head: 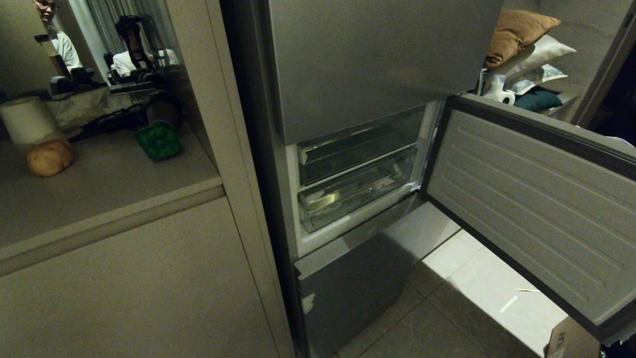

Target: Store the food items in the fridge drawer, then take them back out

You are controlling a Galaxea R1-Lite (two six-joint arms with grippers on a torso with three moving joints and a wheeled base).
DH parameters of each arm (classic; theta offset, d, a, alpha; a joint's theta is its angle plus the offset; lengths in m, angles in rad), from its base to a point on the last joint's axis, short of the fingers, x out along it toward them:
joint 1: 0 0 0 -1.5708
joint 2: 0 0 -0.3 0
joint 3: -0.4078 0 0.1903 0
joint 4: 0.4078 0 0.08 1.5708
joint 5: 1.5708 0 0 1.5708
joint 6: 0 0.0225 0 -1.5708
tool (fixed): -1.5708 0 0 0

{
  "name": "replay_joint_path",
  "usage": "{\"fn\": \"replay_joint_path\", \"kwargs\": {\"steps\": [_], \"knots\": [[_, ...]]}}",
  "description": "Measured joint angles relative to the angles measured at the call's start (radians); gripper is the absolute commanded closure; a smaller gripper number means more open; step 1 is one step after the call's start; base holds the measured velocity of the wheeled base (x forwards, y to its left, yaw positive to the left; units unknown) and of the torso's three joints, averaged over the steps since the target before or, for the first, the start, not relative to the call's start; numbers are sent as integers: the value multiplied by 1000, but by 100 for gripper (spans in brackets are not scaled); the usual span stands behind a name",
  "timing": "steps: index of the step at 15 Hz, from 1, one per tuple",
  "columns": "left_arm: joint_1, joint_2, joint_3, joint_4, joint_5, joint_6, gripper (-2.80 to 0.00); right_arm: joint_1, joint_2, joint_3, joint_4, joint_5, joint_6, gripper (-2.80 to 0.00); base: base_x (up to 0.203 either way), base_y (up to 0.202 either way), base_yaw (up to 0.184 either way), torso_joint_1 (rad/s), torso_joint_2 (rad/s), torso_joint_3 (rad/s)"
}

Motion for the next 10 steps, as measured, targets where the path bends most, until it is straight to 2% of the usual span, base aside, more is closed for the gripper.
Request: {"fn": "replay_joint_path", "kwargs": {"steps": [4, 10], "knots": [[0, 0, 0, 0, 0, 0, 0, 67, 64, -46, 1, 9, 0, 0, 0, 0, 0, 0, 0, 0], [0, 0, 0, 0, 0, 0, 0, 113, 51, -12, 2, 32, 2, 0, 0, 0, 0, 0, 0, 0]]}}
